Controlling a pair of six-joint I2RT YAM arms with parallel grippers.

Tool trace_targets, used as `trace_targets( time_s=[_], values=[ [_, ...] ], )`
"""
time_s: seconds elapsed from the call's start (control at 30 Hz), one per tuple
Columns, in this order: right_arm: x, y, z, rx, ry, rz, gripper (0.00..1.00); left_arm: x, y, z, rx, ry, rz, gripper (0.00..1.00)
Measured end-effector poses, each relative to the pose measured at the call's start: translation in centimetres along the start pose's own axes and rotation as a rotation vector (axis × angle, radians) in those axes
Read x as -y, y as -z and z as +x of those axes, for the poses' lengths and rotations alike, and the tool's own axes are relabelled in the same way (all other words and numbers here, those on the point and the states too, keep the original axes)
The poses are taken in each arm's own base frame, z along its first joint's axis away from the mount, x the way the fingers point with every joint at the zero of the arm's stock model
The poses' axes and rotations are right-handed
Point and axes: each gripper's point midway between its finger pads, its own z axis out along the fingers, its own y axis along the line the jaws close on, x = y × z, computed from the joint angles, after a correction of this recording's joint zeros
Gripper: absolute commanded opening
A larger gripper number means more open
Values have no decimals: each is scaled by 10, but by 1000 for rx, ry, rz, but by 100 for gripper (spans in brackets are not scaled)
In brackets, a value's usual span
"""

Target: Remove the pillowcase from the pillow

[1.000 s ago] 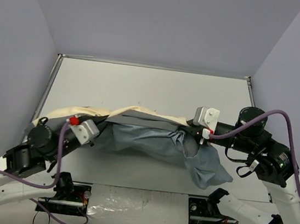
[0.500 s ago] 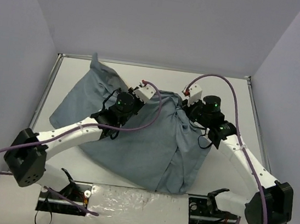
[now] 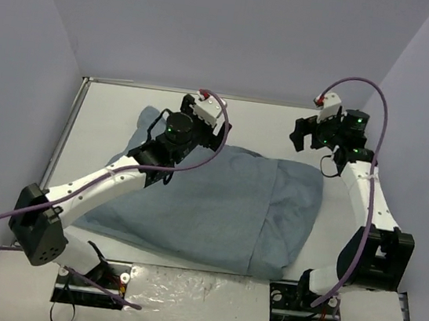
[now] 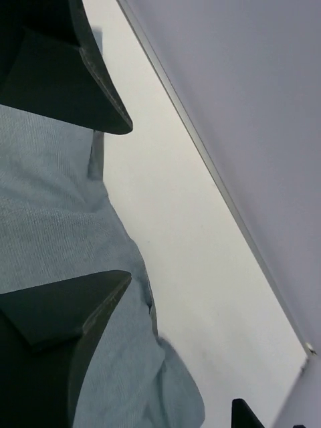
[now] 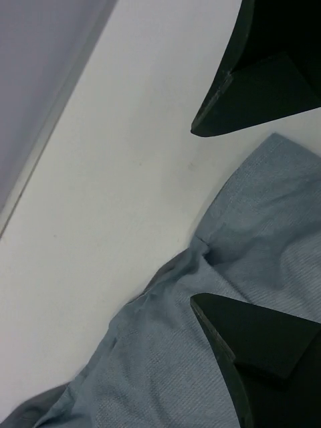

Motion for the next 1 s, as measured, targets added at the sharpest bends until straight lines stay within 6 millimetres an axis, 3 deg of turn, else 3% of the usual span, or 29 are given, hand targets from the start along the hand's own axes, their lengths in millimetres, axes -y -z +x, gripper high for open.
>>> trace_targets(
  time_s=[0.1,0.17,0.27,0.37,0.47,0.53,0.6,0.63,0.8,1.0],
  values=[
    [18,33,-30,50,84,-16,100,2,18,-39,55,63,50,85],
    [19,62,-47,74,199,-45,100,4,35,-64,100,113,90,85],
    [-22,96,-49,58,429,-188,100,15,60,-85,138,193,184,85],
    [-80,112,-11,-6,583,-383,99,42,73,-86,121,265,299,85],
    [-112,124,49,-115,609,-526,97,83,77,-55,21,287,385,84],
    [-117,132,77,-183,600,-562,96,118,78,-23,-77,284,440,81],
    [-117,138,91,-221,600,-564,96,149,79,11,-179,271,478,77],
    [-117,141,93,-227,602,-557,94,165,79,28,-232,261,491,75],
    [-101,151,90,-226,563,-470,92,204,68,79,-374,214,451,74],
    [-92,153,92,-239,505,-430,92,245,50,100,-454,155,366,70]
  ],
)
